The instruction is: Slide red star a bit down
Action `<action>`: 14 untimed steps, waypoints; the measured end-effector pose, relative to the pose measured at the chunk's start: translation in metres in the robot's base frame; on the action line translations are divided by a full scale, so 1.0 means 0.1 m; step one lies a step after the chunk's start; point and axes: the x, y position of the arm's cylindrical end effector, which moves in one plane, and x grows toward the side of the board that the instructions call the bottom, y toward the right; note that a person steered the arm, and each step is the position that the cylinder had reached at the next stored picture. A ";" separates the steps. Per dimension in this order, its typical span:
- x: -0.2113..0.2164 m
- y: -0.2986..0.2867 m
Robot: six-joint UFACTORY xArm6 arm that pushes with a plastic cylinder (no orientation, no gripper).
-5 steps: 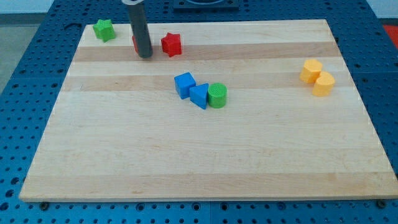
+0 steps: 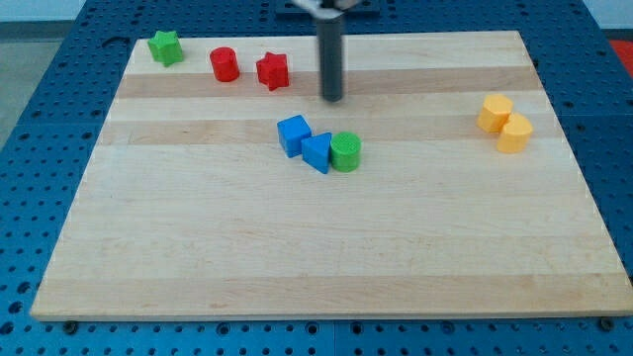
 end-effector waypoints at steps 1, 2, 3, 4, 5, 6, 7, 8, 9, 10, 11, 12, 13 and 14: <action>-0.54 0.15; -0.79 -0.07; -0.90 -0.26; -0.88 -0.39; -0.88 -0.43; -0.77 -0.64; -0.51 -0.79; -0.28 -0.84; -0.26 -0.84; -0.41 -0.84; -0.46 -0.86; -0.50 -0.92; -0.50 -1.04; -0.28 -1.10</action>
